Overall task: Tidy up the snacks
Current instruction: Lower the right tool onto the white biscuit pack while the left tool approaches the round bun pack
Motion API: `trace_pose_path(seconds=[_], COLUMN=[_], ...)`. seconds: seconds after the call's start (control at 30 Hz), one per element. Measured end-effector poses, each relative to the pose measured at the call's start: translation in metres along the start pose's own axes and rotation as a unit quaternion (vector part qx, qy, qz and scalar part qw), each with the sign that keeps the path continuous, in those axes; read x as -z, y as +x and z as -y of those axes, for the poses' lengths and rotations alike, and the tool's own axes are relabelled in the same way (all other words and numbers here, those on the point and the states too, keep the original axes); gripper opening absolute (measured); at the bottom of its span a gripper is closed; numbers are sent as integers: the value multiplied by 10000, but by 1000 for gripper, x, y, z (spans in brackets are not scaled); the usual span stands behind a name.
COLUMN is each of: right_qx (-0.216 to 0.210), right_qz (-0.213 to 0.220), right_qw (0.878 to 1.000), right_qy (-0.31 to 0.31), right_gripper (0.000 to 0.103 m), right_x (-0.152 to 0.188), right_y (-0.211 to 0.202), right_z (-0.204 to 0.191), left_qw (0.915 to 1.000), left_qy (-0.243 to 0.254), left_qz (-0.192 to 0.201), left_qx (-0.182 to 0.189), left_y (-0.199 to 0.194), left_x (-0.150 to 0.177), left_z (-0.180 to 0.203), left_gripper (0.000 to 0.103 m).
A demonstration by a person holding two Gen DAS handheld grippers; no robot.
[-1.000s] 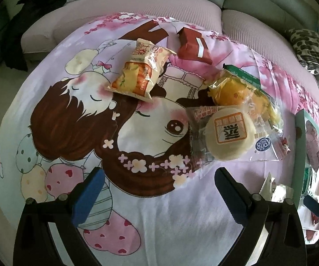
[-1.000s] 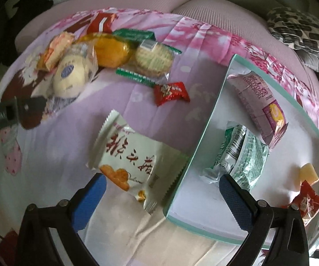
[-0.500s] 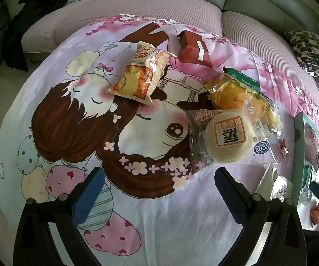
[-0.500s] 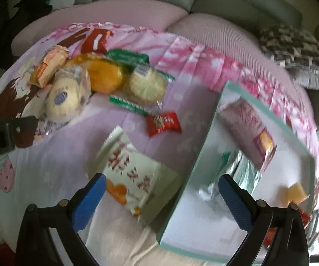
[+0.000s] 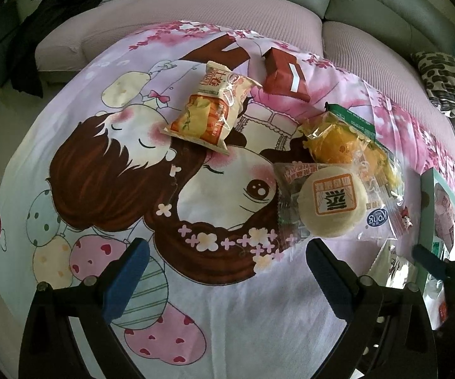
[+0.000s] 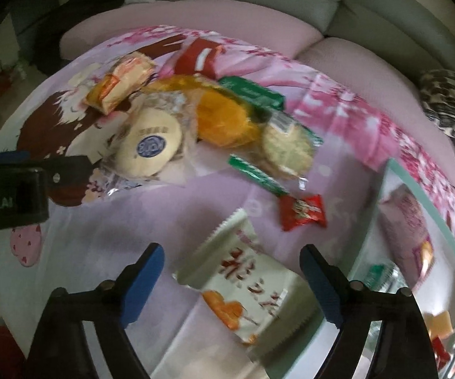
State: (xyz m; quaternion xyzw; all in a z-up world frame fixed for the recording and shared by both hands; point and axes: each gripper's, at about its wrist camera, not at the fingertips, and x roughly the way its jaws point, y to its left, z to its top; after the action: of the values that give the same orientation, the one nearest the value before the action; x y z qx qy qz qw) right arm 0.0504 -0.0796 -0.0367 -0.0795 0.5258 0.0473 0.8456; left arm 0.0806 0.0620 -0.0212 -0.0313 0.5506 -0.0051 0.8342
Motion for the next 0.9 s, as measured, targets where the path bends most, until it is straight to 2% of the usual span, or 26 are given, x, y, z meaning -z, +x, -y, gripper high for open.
trace_pose_path(seconds=[0.3,0.57,0.9], right_qx=[-201,-460,-831], right_qz=[-294,-493,-482], right_qw=[9984,9969,9951], right_qy=[433,403,240], right_gripper=[89,89,91], right_x=[9,15,20], right_y=[6,1,-8], right_z=[15,9,8], left_qw=[10000,9999,9999], left_qy=[-49,-127,-95], left_qz=[19,45,45], left_qx=[-2,-11,-16], left_y=[0,-2,-2], left_x=[0,-1,-1], left_z=[-2,-5,-3], left_gripper=[99,99,99])
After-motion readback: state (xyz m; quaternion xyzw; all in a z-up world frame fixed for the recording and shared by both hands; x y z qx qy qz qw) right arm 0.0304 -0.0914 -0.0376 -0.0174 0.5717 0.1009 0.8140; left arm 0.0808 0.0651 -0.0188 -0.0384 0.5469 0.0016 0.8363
